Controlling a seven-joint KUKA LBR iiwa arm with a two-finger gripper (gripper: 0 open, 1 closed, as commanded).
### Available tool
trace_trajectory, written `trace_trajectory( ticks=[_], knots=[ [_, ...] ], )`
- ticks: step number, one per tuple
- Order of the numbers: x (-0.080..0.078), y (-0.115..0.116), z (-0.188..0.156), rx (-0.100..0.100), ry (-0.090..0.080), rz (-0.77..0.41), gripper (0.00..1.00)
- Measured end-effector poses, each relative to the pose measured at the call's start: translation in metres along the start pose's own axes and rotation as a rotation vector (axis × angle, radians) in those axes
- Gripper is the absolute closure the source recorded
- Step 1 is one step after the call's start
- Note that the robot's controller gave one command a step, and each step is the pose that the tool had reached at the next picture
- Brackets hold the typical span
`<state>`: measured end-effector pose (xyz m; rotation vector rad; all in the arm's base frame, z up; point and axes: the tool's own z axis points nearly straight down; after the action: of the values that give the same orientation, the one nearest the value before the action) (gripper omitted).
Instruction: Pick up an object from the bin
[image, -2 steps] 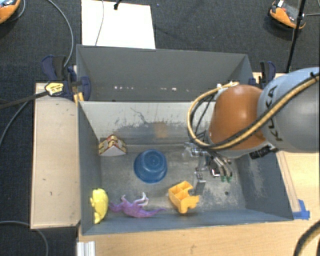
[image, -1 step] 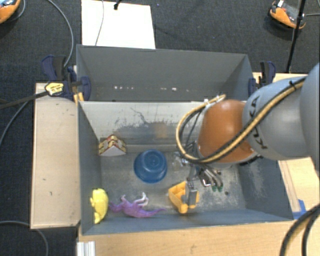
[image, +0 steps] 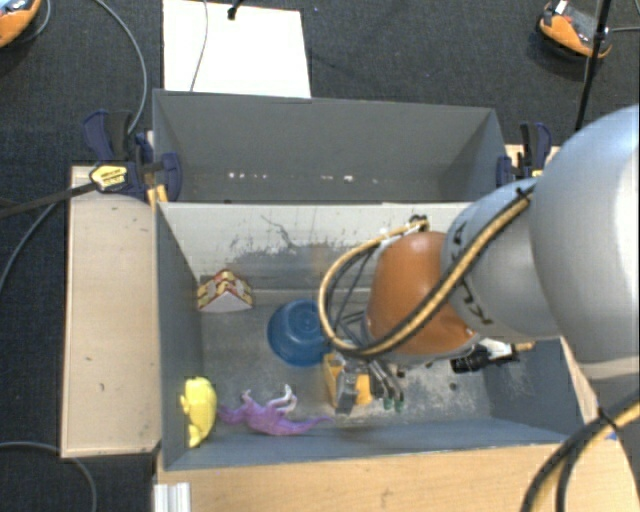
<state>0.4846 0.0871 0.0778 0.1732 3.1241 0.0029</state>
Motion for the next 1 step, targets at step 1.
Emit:
trace_trajectory(
  ticks=[1],
  knots=[
    [-0.0001, 0.0, 0.0, 0.0, 0.0, 0.0, 1.0]
  ],
)
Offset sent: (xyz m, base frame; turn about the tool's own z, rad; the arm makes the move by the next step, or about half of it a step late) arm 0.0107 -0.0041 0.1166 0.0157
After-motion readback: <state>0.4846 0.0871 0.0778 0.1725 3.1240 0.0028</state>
